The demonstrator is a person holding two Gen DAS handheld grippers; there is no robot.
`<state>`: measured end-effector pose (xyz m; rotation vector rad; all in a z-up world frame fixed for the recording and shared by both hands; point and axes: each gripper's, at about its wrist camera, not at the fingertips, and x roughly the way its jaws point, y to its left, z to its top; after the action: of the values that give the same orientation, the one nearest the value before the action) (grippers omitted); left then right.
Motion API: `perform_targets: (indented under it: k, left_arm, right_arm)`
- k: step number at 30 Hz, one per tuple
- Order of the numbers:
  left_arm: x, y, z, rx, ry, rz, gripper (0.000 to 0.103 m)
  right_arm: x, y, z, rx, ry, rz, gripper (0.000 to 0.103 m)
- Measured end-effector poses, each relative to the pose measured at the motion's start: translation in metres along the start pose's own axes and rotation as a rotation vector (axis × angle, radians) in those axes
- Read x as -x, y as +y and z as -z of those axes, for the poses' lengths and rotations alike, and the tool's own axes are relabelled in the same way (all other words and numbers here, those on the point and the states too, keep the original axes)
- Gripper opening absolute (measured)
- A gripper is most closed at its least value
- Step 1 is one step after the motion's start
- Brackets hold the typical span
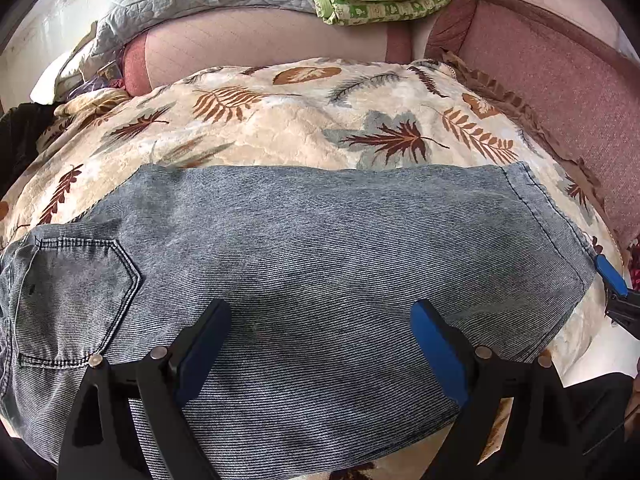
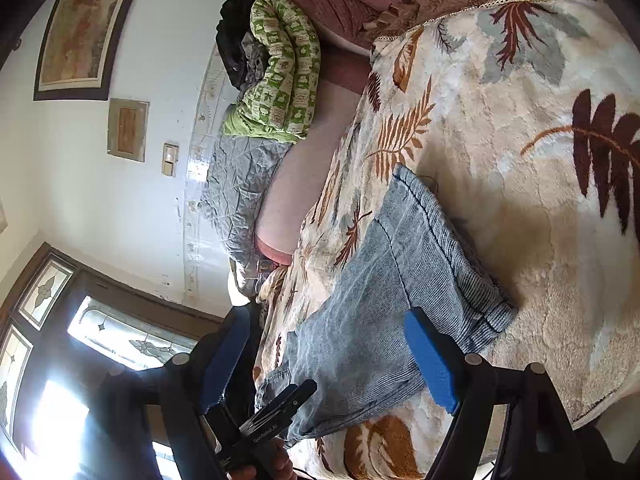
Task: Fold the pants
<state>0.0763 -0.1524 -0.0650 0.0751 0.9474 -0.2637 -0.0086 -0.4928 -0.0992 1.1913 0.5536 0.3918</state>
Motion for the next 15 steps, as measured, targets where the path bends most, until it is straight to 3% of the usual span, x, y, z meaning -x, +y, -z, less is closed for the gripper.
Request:
perform_targets:
  k: [5,9,15]
  left_arm:
    - [0.006,-0.002,-0.003,0.000,-0.013,-0.001,0.091]
    - [0.020,0.001,-0.005,0.003,-0.054,0.000,0.091]
    - [0.021,0.006,-0.007,0.035,-0.054,0.021,0.091]
  right_arm:
    - [0.005,-0.002,-0.001,-0.012,-0.019,-0.017,0.082]
    - [0.023,-0.013,-0.004,-0.071,-0.096,-0.055,0.084]
    - [0.042,-0.030,-0.004,-0.163,-0.131,0.007,0.089]
